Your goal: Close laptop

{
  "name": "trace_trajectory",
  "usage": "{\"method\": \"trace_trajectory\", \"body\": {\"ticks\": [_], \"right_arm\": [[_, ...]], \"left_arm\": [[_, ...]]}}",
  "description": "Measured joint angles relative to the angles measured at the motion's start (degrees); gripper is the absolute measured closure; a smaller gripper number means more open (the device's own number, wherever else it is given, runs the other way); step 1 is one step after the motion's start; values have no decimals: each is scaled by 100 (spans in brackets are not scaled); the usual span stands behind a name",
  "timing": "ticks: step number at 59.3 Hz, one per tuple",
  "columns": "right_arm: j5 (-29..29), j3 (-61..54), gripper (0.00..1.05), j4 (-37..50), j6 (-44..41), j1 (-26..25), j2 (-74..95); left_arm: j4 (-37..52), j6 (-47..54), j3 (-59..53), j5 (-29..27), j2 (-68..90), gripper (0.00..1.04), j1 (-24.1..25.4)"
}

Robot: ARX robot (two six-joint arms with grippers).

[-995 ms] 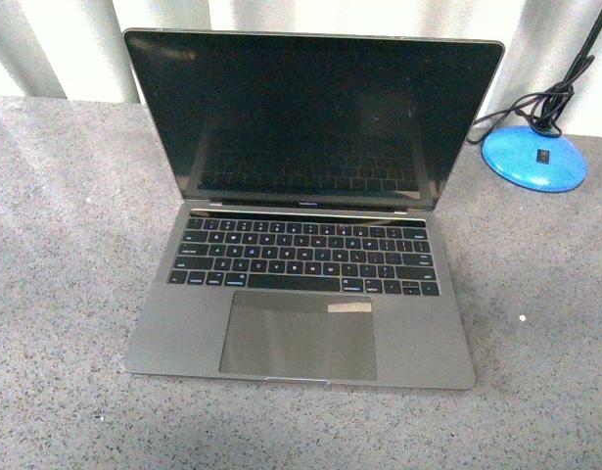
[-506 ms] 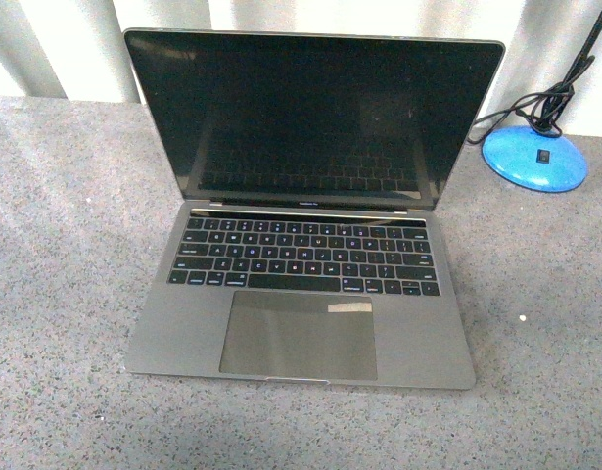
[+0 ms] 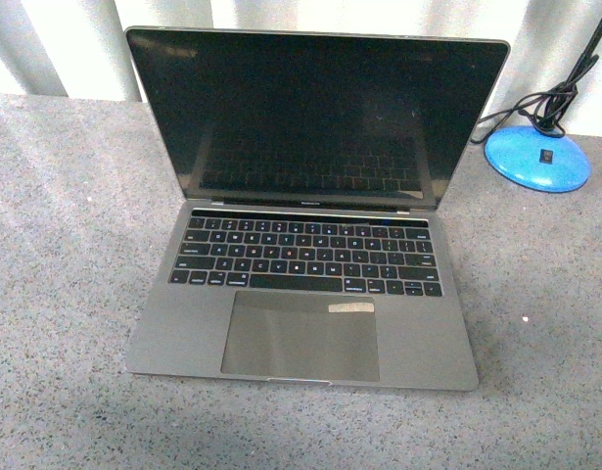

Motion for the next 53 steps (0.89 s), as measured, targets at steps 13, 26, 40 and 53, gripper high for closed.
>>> {"method": "trace_trajectory", "body": {"ticks": [13, 26, 40, 53], "right_arm": [[463, 968, 10, 1182, -1165, 328, 2249], [1128, 2389, 10, 1534, -1838, 1294, 4306], [1569, 4030, 10, 1611, -2420, 2188, 5768], [1849, 5027, 10, 1475, -2929, 2358, 6511]], "left_arm": [[2024, 1158, 201, 2234, 719, 7, 1449], [3615, 2413, 1388, 5003, 3161, 7, 2656], [3773, 3512, 3176, 5827, 5429, 7, 1803], [3792, 4122, 4015, 5978, 6404, 7, 922]]}}
